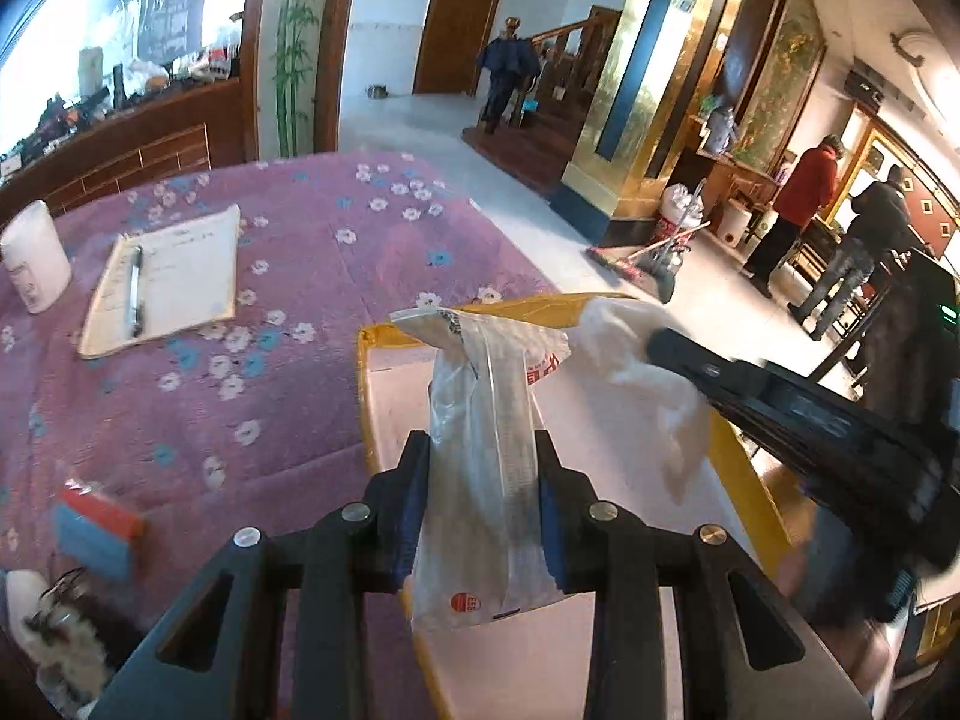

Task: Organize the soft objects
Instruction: 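Carry the white bag and white cloth into the yellow box and open both tools, then move both open tools back to the pile of items on the table, then grasp the black snack packet with the left tool while the right tool grasps the clear sponge bag, then carry the black packet and the clear sponge bag over the yellow box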

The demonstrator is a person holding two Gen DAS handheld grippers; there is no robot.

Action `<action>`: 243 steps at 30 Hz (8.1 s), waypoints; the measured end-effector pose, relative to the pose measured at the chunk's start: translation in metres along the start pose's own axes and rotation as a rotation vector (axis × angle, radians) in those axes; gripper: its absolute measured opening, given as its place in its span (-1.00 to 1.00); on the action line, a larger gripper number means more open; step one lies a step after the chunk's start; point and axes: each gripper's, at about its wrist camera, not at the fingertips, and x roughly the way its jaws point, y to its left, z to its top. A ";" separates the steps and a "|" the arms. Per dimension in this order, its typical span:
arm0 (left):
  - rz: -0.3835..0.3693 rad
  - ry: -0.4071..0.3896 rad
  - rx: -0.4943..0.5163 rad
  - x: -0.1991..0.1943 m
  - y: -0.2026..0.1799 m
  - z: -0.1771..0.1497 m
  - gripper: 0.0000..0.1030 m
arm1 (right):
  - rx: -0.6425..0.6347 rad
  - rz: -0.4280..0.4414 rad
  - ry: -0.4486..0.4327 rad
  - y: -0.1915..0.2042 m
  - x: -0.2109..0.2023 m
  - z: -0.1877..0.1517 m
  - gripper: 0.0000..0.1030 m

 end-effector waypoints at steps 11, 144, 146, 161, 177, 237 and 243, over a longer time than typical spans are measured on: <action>-0.011 0.132 -0.051 0.065 -0.010 -0.008 -0.38 | 0.046 -0.115 0.075 -0.020 0.019 -0.001 -0.73; 0.107 -0.255 -0.209 -0.207 0.183 -0.240 0.02 | -0.569 0.089 0.248 0.156 -0.053 -0.275 -0.01; 0.108 -0.252 -0.207 -0.206 0.183 -0.240 0.02 | -0.552 0.092 0.249 0.154 -0.052 -0.273 -0.01; 0.110 -0.248 -0.203 -0.205 0.182 -0.240 0.02 | -0.540 0.124 0.236 0.151 -0.055 -0.271 0.00; 0.052 -0.260 -0.161 -0.216 0.149 -0.246 0.02 | -0.548 0.116 0.061 0.145 -0.107 -0.263 0.00; -0.114 -0.166 0.144 -0.144 -0.047 -0.165 0.02 | -0.267 0.045 -0.158 0.018 -0.193 -0.180 0.00; -0.124 -0.124 0.105 -0.113 -0.051 -0.140 0.02 | -0.258 0.006 -0.166 0.012 -0.188 -0.150 0.02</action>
